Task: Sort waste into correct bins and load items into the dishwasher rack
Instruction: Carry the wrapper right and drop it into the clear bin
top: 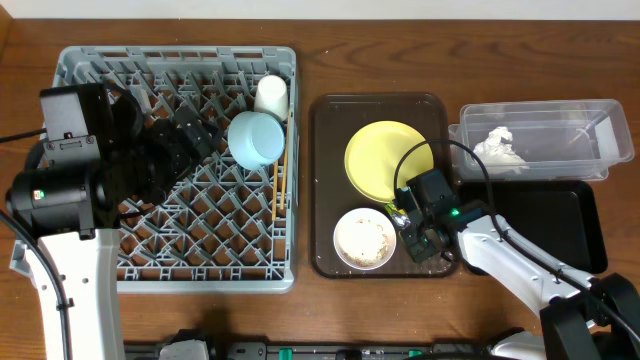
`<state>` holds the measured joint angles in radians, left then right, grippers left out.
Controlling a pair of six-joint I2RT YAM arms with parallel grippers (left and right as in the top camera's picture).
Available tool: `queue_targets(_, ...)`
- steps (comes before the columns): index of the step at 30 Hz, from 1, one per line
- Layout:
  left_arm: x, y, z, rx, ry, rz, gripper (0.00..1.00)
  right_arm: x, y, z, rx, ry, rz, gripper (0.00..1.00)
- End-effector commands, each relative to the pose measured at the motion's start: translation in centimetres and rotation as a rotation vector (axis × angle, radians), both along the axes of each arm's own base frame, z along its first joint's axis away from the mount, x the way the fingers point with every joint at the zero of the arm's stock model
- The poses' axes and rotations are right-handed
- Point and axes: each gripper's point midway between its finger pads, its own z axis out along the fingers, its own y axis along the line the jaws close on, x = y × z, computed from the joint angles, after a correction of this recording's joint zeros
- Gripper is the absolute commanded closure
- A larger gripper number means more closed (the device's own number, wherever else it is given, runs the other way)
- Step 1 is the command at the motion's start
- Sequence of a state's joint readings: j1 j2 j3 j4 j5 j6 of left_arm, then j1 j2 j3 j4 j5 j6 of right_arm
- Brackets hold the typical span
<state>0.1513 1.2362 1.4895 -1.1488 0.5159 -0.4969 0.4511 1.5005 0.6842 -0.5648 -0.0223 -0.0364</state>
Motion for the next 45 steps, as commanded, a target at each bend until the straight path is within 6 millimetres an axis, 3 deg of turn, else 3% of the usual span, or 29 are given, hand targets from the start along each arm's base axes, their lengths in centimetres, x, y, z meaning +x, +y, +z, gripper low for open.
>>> queue_targets(1,0.0,0.2,0.2,0.015,-0.007,0.004,0.05,-0.6,0.3,0.0,0.006,0.032,-0.028,0.99)
queue_targets(6,0.0,0.2,0.2,0.015,-0.007,0.003,0.05,1.4,1.3,4.1,0.054,-0.058,-0.031,0.99)
queue_targets(12,0.0,0.2,0.2,0.015,-0.007,0.003,0.05,6.0,2.2,12.0,0.189,-0.312,-0.171,0.99)
queue_targets(16,0.0,0.2,0.2,0.015,-0.007,0.004,0.05,9.4,-1.0,15.8,0.236,-0.496,-0.441,0.99)
queue_targets(19,0.0,0.2,0.2,0.015,-0.007,0.004,0.05,11.1,-4.0,17.3,0.250,-0.576,-0.593,0.99)
queue_targets(28,0.0,0.2,0.2,0.015,-0.007,0.003,0.05,14.9,-15.1,18.7,0.328,-0.720,-1.069,0.99)
queue_targets(33,0.0,0.2,0.2,0.015,-0.007,0.003,0.05,15.7,-19.3,18.2,0.327,-0.761,-1.202,0.99)
queue_targets(40,0.0,0.2,0.2,0.015,-0.007,0.004,0.05,16.9,-22.5,16.4,0.318,-0.778,-1.296,0.99)
queue_targets(45,0.0,0.2,0.2,0.015,-0.008,0.003,0.05,17.6,-23.2,14.2,0.361,-0.747,-1.418,0.99)
